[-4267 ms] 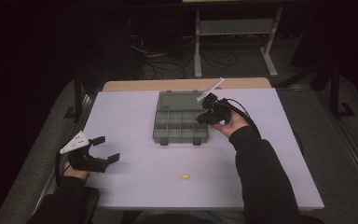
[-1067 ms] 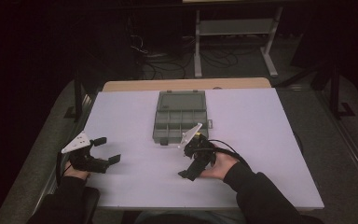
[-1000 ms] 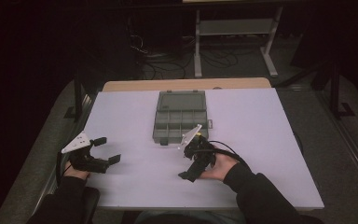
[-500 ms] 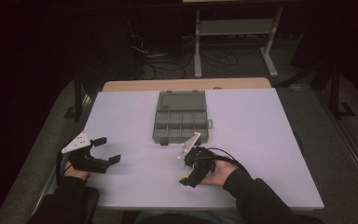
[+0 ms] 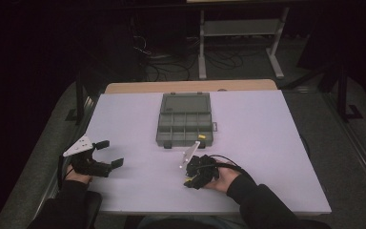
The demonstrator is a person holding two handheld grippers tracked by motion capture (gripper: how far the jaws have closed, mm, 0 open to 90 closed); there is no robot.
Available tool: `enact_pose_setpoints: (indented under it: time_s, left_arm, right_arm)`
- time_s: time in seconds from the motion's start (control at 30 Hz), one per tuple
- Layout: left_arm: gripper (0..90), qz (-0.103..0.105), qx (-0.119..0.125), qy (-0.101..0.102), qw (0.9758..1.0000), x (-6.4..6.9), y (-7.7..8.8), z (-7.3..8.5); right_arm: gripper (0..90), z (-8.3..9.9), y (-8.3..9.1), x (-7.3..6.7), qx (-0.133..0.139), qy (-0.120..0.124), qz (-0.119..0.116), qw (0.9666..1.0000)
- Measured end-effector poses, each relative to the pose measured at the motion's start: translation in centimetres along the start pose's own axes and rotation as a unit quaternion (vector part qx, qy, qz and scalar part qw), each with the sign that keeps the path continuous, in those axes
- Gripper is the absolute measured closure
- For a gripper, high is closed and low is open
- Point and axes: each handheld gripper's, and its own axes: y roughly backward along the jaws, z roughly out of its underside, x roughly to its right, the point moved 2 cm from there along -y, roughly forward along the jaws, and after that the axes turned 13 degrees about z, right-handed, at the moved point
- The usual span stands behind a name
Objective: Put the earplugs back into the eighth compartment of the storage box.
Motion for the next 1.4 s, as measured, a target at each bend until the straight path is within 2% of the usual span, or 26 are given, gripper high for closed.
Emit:
enact_pose_setpoints:
  time_s: [0.3,0.5,0.73,1.0,1.03,1.4]
  left_arm:
    - [0.0,0.000,0.000,0.000,1.0000,0.0,0.0,0.0]
    - [0.0,0.000,-0.001,0.000,1.0000,0.0,0.0,0.0]
    - [0.0,0.000,-0.001,0.000,1.0000,0.0,0.0,0.0]
    - [0.0,-0.001,-0.002,0.001,1.0000,0.0,0.0,0.0]
    - [0.0,-0.001,-0.001,0.000,1.0000,0.0,0.0,0.0]
    - [0.0,-0.001,-0.001,0.000,1.0000,0.0,0.0,0.0]
  right_arm:
    - [77.3,0.1,0.1,0.2,-0.001,-0.004,0.010,0.9999]
    - [78.4,0.0,0.3,0.1,0.001,-0.003,0.012,0.9999]
    - [78.7,-0.3,1.4,0.6,0.013,-0.006,0.015,0.9998]
    - [79.0,-0.9,3.8,1.7,0.033,-0.011,0.028,0.9990]
    - [79.1,-1.1,4.5,2.1,0.040,-0.017,0.032,0.9985]
    - [79.1,-1.8,6.7,3.6,0.047,-0.019,0.051,0.9974]
